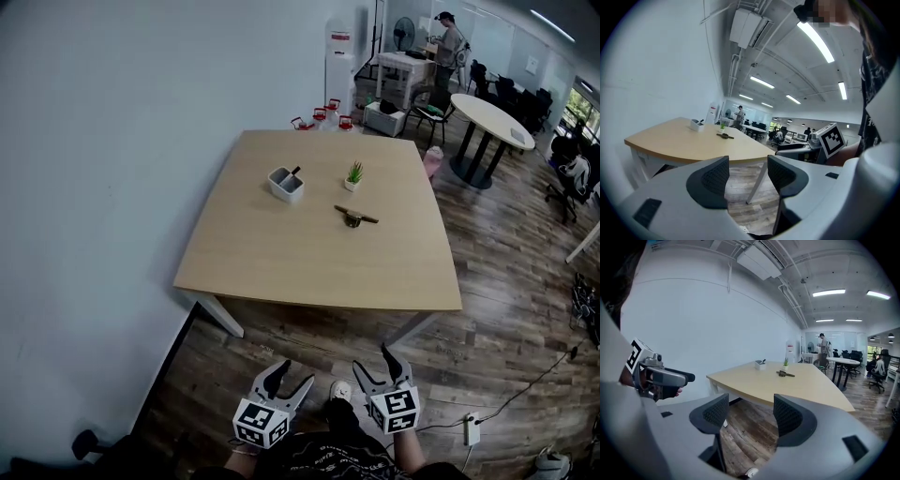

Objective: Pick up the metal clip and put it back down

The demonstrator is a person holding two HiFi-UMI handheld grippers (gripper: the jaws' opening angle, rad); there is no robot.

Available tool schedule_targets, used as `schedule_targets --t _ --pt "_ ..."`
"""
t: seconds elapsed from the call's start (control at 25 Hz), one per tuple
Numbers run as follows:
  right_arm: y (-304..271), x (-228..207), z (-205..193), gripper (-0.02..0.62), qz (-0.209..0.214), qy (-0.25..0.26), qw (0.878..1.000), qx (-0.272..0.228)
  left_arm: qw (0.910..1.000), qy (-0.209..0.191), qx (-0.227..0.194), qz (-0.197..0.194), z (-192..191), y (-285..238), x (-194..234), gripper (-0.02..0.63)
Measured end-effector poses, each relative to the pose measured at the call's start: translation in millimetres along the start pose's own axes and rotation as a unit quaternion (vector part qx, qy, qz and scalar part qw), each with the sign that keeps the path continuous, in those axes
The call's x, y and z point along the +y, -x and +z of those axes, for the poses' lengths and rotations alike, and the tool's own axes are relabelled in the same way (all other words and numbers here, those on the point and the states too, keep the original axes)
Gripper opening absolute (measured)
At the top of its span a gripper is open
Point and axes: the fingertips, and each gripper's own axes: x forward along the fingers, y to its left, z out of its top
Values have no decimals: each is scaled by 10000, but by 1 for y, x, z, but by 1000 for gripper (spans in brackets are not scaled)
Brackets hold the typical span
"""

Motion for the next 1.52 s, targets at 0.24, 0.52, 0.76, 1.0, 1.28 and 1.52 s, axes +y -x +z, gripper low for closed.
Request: schedule_targets --t 0.24,0.52,0.76,1.0,1.28,1.52 --pt "-48 -39 28 296 232 288 9993 31 9997 5 -57 230 28 -55 19 249" --pt "-88 -86 45 296 423 139 9989 132 9987 83 -211 459 52 -107 32 249" --pt "-106 -114 43 296 608 321 9974 225 9974 170 -192 668 52 -139 33 249" --pt "-118 -135 47 296 728 366 9965 205 9966 195 -159 783 57 -165 29 249" --pt "-127 -144 46 296 718 354 9964 266 9971 245 -3 726 55 -181 32 249" --pt "-150 -157 52 296 464 332 9979 321 9975 291 82 635 60 -204 56 249"
